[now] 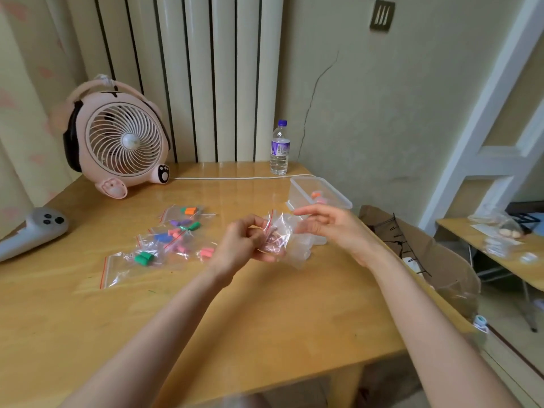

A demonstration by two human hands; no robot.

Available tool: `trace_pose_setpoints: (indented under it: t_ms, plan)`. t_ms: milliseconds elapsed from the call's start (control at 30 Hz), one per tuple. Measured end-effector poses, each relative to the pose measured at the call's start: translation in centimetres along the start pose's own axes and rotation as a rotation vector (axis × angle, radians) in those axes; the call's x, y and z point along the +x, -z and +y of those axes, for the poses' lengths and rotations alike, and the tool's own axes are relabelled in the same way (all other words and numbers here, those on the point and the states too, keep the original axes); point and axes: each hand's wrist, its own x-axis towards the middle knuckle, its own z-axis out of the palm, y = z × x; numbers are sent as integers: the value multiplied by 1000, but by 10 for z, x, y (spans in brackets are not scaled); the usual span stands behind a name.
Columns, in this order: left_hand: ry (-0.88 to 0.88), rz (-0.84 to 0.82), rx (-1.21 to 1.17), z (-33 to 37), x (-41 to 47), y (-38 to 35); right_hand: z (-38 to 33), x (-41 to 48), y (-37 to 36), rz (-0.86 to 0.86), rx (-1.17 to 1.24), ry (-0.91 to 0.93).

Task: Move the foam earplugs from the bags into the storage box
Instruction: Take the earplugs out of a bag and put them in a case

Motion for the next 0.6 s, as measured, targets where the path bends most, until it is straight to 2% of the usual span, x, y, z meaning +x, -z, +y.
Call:
trace_pose_setpoints:
  t_ms: [200, 300, 400, 600]
  plan:
    - [17, -69, -69, 1, -16, -30, 19, -43, 14, 184, -5, -58]
    - [-15, -52, -44, -3, -21, -48, 27, -73, 33, 270, -19, -83]
    - [-42, -95, 12, -4, -28, -73, 35, -111, 51, 268, -45, -144]
    - [-120, -287, 65, 1, -54, -138, 62, -196, 75, 301, 7, -253]
